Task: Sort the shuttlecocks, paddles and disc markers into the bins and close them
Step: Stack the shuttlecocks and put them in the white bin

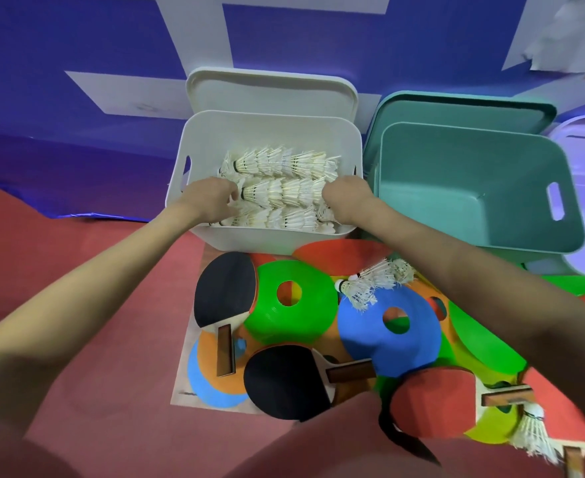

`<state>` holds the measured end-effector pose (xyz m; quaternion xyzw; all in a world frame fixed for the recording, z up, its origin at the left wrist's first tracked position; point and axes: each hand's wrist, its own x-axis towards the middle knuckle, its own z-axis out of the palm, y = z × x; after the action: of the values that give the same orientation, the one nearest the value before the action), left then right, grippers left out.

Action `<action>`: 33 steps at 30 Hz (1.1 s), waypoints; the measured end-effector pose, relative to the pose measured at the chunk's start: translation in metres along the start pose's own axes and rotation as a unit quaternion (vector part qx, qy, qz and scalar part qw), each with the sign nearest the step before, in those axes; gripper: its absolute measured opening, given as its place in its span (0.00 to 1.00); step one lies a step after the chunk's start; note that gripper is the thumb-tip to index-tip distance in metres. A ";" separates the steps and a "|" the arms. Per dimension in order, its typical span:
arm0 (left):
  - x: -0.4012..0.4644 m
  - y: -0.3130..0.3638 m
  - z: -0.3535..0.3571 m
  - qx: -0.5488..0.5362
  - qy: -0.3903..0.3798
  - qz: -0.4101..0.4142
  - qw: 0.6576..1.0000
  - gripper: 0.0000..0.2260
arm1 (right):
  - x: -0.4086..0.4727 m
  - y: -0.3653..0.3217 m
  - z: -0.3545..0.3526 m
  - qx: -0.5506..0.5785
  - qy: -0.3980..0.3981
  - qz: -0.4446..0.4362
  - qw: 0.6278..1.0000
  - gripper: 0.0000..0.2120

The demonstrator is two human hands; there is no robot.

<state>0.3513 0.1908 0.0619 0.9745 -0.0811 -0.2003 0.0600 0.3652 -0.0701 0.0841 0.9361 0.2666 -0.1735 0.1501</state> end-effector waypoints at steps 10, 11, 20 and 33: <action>-0.003 0.004 0.006 -0.041 -0.017 0.000 0.999 0.11 | 0.004 -0.010 0.002 0.189 -0.009 0.025 0.982 0.08; -0.002 0.002 0.005 -0.047 -0.020 -0.002 0.999 0.11 | 0.005 -0.008 0.003 0.210 -0.010 0.034 0.977 0.11; -0.001 0.000 0.002 -0.028 -0.017 0.005 0.999 0.10 | 0.013 -0.015 0.006 0.225 -0.136 0.062 0.963 0.14; -0.007 0.030 -0.011 0.007 0.027 -0.023 0.999 0.17 | 0.001 0.013 -0.023 -0.053 -0.015 -0.053 0.997 0.16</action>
<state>0.3456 0.1636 0.0785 0.9815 -0.0586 -0.1750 0.0510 0.3791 -0.0714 0.1065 0.9085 0.3227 -0.1806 0.1944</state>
